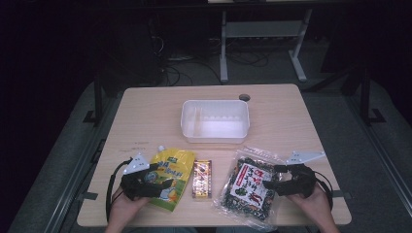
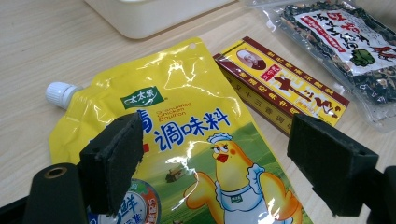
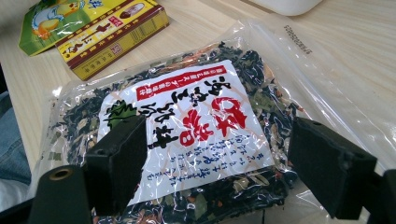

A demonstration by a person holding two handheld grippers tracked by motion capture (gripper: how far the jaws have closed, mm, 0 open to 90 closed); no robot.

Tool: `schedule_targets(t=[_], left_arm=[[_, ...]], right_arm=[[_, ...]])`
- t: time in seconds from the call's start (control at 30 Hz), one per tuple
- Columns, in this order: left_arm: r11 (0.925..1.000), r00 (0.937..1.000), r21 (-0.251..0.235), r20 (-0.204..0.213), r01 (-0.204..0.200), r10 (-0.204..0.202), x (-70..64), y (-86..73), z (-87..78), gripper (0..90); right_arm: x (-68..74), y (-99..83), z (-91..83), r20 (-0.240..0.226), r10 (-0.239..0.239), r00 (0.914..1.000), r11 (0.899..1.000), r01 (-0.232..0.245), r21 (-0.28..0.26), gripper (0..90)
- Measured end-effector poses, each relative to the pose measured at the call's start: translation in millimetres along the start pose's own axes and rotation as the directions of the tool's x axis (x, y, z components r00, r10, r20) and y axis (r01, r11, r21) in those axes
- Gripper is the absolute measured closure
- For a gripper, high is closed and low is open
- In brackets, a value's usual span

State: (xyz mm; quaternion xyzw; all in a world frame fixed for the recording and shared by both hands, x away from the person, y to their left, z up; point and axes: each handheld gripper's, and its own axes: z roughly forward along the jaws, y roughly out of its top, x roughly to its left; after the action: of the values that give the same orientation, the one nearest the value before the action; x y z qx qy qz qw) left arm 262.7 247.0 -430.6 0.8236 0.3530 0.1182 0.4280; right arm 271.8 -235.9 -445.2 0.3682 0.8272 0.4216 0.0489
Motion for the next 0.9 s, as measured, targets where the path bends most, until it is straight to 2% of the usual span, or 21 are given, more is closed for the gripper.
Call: schedule_targets(t=[0.33, 0.57, 0.8, 0.9], left_arm=[[1.0, 1.0, 0.006, 0.007, 0.001, -0.001, -2.2, 1.3, 1.7, 17.5], [1.0, 0.9996, 0.003, 0.026, -0.008, 0.008, -9.1, 8.5, 4.6, 17.8], [0.9995, 0.9974, 0.012, 0.066, -0.029, 0.028, -20.2, 19.7, 14.5, 19.5], [0.9981, 0.9939, 0.024, 0.096, -0.056, 0.054, -31.7, 29.2, 23.3, 20.5]], right_arm=[[-0.3, 0.0, 0.4, -0.006, 0.0, 1.0, 1.0, 0.0, 0.003, 18.2], [-5.0, -0.7, -1.6, -0.002, 0.015, 0.9999, 1.0, -0.015, 0.005, 15.9], [-10.8, 3.1, -8.4, 0.009, 0.039, 0.9992, 0.999, -0.039, 0.009, 14.4], [-17.5, 7.5, -14.7, 0.027, 0.054, 0.9982, 0.998, -0.054, 0.012, 14.2]])
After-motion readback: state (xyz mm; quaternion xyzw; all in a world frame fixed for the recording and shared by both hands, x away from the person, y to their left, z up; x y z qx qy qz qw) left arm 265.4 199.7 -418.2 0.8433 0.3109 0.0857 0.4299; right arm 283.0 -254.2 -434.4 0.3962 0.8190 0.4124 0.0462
